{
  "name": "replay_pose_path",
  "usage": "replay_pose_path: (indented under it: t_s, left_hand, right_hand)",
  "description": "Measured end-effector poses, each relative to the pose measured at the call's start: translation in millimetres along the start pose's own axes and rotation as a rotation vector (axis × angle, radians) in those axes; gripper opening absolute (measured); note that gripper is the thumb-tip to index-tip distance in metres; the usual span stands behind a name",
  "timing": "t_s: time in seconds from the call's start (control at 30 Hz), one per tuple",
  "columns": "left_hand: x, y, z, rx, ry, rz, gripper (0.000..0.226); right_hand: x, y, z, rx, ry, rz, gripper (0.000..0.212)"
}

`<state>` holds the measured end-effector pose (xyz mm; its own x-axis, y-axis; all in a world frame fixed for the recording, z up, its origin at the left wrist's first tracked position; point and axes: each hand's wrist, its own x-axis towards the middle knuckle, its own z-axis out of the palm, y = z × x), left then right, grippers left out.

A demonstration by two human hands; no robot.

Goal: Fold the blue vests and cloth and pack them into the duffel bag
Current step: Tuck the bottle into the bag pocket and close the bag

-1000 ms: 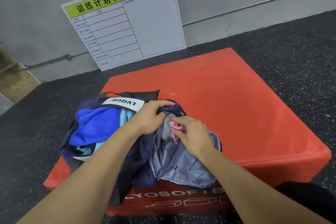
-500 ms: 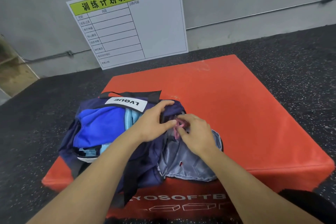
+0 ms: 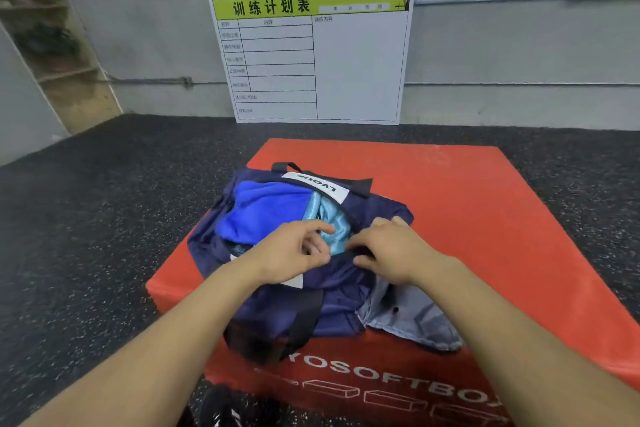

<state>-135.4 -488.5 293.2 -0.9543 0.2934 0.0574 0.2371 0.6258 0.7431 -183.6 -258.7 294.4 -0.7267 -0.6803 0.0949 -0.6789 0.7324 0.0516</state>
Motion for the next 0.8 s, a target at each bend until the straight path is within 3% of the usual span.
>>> replay_pose_path:
  t_s: [0.13, 0.37, 0.5, 0.63, 0.8]
  left_hand:
    - [-18.2, 0.8, -28.4, 0.133, 0.148, 0.122, 0.029]
    - [-29.5, -36.2, -42.8, 0.290, 0.135, 0.061, 0.016]
    - [-24.6, -24.5, -38.8, 0.340, 0.082, 0.038, 0.059]
    - [-28.1, -19.8, -65.8, 0.343, 0.138, 0.094, 0.053]
    - [-35.0, -50.0, -112.0, 0.538, 0.216, 0.135, 0.046]
  right_hand:
    - [0.7, 0.5, -4.2, -0.089, -0.124, -0.055, 0.036]
    - [-4.7, -0.4, -14.2, 0.301, 0.042, -0.214, 0.016]
    - [-16.0, -1.5, -42.3, 0.457, 0.184, -0.188, 0.012]
    - [-19.8, 10.9, -58.9, 0.350, 0.233, -0.201, 0.022]
    - [-31.0, 44.5, -71.2, 0.231, 0.273, -0.112, 0.028]
